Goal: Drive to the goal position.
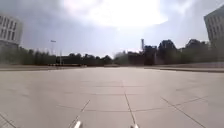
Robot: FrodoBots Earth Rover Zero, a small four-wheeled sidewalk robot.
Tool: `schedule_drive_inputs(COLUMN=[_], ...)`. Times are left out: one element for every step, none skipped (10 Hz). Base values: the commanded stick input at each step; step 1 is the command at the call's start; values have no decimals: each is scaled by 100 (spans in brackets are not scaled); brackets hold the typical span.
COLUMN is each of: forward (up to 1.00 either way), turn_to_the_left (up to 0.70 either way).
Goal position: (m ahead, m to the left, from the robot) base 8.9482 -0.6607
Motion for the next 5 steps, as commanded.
schedule_drive_inputs(forward=[70, 70, 70, 70, 70], turn_to_the_left=[-1, -1, -1, -1, -1])
